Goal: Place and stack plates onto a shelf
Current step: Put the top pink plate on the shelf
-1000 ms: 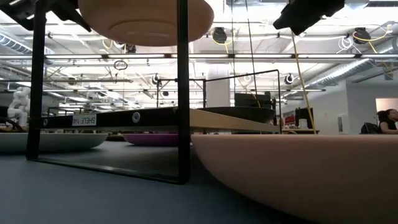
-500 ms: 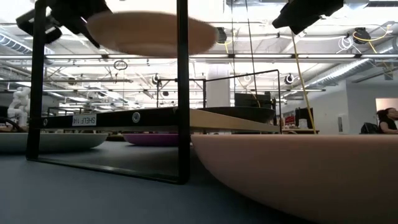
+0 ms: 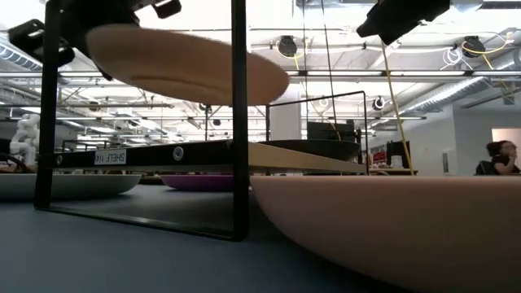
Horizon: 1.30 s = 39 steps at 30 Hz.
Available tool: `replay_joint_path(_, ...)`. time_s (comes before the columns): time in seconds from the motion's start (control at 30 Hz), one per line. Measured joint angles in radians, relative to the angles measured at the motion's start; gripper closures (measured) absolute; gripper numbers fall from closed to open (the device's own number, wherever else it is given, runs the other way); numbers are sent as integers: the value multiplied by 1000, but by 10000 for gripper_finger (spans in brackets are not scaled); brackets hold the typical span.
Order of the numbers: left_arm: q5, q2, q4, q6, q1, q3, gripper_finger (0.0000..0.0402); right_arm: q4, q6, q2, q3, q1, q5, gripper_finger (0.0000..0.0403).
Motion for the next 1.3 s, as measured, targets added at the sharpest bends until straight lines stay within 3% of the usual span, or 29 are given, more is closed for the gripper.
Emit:
replay_joint_path(0.8, 104, 91, 51, -15, -31, 1, 378, 16, -9, 0, 0, 0, 0, 403)
replay_joint_path(1.3, 112, 94, 45, -145, -67, 1, 378, 17, -27, 0, 0, 0, 0, 403)
